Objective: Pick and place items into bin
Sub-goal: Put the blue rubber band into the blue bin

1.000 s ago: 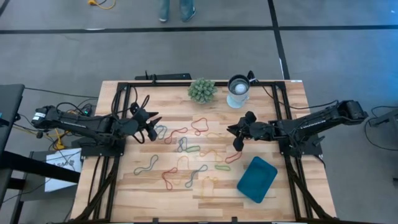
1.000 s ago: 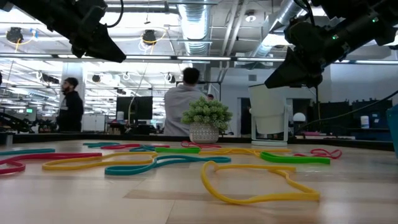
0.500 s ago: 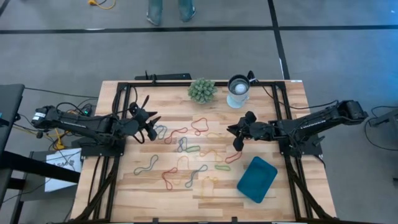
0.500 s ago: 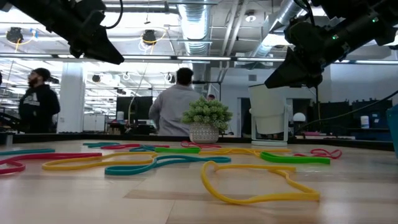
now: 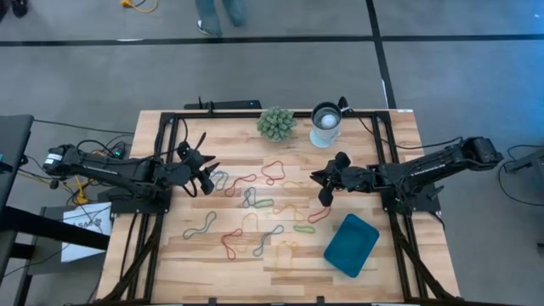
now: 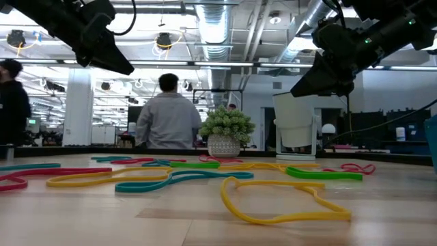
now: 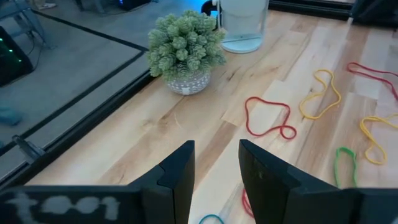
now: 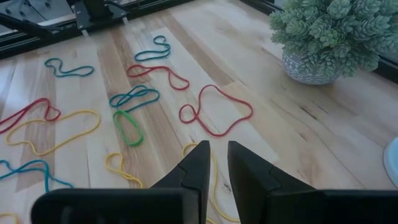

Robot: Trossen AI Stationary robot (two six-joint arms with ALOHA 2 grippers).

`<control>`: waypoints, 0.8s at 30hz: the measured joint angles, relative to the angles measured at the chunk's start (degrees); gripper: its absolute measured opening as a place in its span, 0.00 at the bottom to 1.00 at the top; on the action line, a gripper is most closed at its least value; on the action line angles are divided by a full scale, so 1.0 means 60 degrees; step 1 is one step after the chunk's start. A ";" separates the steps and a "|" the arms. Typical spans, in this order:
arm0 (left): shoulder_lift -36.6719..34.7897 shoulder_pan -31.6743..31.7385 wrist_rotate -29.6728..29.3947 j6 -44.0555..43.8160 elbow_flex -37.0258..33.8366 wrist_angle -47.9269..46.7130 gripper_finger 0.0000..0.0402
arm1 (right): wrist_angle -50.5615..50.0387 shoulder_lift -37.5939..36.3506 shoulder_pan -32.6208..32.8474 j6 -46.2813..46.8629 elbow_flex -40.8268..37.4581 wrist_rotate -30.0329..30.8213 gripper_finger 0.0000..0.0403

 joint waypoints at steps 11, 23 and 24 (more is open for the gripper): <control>0.0000 -0.0003 -0.0084 0.0015 0.0000 0.0006 0.29 | 0.0000 0.0000 0.0000 0.0000 0.0000 0.0000 0.13; 0.0000 -0.0004 -0.0066 -0.0465 0.0000 -0.0281 0.29 | 0.0000 0.0000 0.0000 0.0000 0.0000 0.0000 0.13; 0.0000 -0.0002 -0.0016 -0.0531 0.0000 -0.0325 0.29 | 0.0000 0.0000 0.0000 0.0000 0.0000 0.0000 0.13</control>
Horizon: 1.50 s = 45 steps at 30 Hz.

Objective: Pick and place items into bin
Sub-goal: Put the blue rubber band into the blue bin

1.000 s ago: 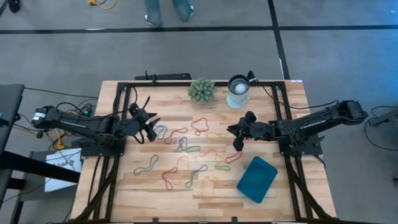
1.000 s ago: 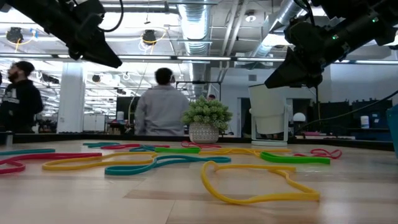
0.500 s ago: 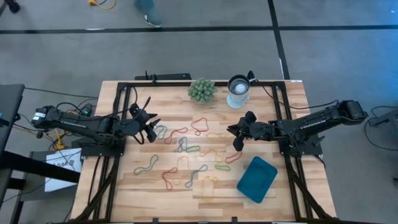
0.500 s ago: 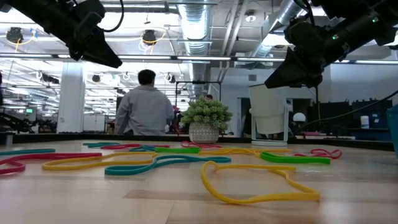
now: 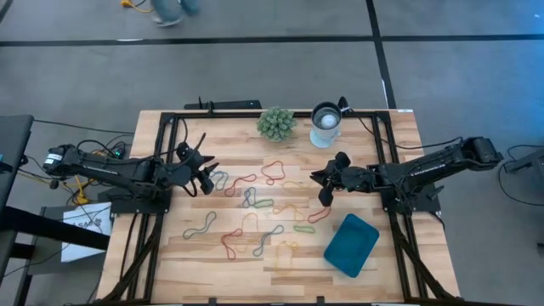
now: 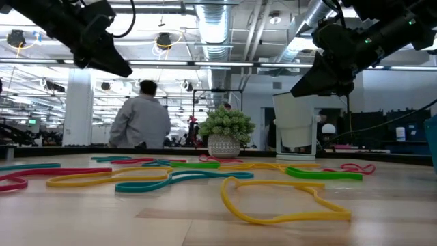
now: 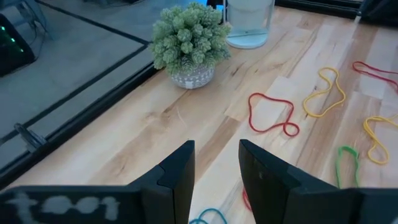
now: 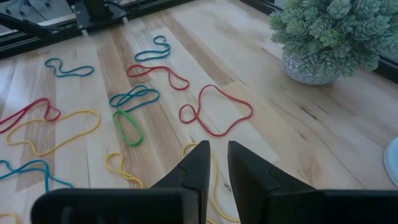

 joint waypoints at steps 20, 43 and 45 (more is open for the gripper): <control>0.3362 0.0020 0.0453 -0.0092 -0.0004 0.1799 0.29 | 0.0000 0.0000 0.0000 -0.0015 0.0000 0.0000 0.13; 0.1370 0.1116 0.0427 0.0554 -0.0004 -0.0046 0.29 | 0.0000 0.0002 0.0000 -0.0007 0.0000 0.0000 0.13; 0.1190 0.1116 0.0414 0.0566 -0.0004 -0.0185 0.29 | 0.0000 0.0001 -0.0002 -0.0007 0.0000 0.0000 0.13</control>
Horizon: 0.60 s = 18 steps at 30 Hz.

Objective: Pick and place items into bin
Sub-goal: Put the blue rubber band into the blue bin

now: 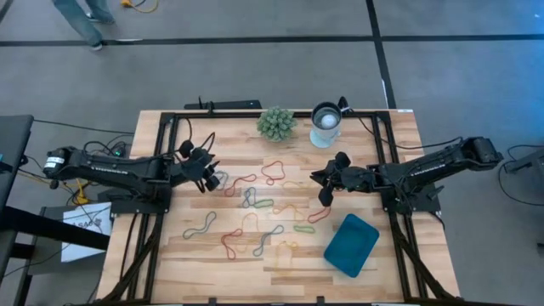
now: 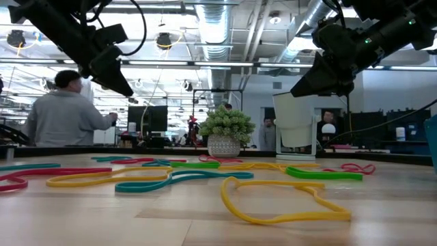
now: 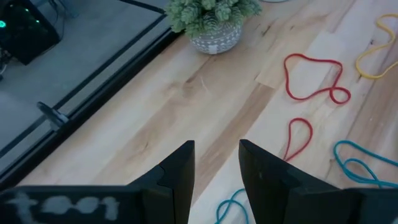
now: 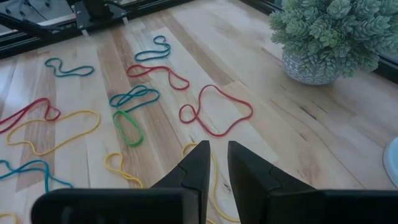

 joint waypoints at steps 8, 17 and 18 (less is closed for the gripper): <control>-0.0558 0.0000 -0.0158 0.0075 0.0000 -0.0205 0.29 | 0.0000 0.0001 0.0002 0.0000 0.0000 0.0000 0.13; -0.0600 0.0000 -0.0452 0.0213 0.0000 -0.0224 0.29 | 0.0000 0.0002 0.0002 -0.0004 0.0000 0.0000 0.13; -0.0600 0.0000 -0.0491 0.0213 0.0000 -0.0224 0.29 | 0.0000 0.0002 0.0002 -0.0004 0.0000 0.0000 0.13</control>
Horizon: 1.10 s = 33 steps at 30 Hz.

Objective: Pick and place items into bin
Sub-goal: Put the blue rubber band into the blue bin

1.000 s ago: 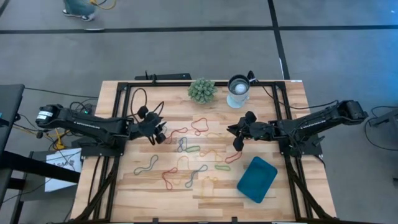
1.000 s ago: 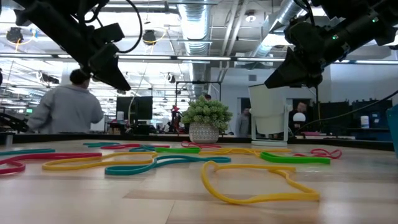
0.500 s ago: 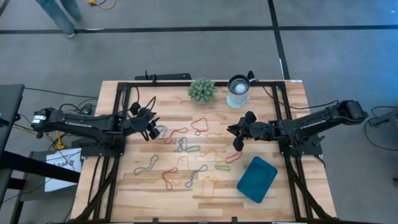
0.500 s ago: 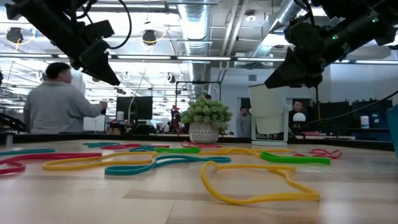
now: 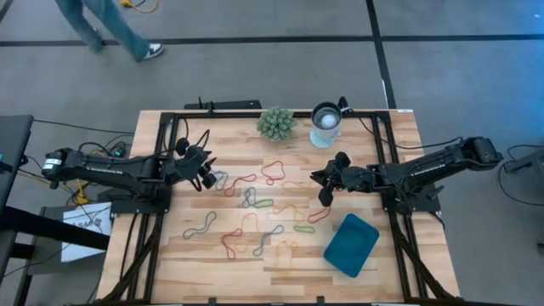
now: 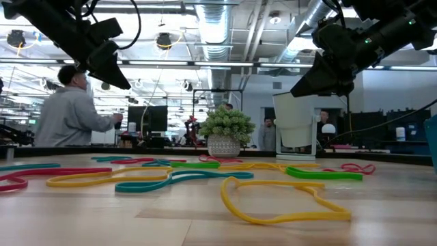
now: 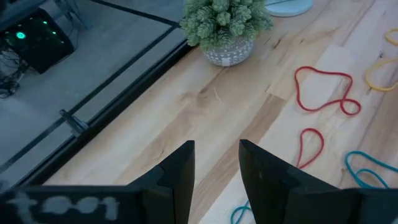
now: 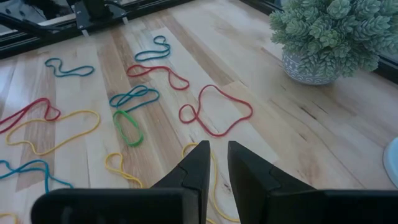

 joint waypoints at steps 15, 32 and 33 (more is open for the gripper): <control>0.0000 0.0449 0.0109 0.0111 0.0000 0.0397 0.29 | 0.0000 0.0000 -0.0002 -0.0083 0.0000 0.0004 0.13; 0.0937 0.0681 0.1281 0.0112 0.0003 0.0607 0.29 | 0.0000 0.0000 -0.0004 -0.0081 0.0000 0.0004 0.13; 0.1067 0.0681 0.1281 0.0109 0.0003 0.0692 0.29 | 0.0000 0.0000 -0.0004 -0.0080 0.0000 0.0004 0.13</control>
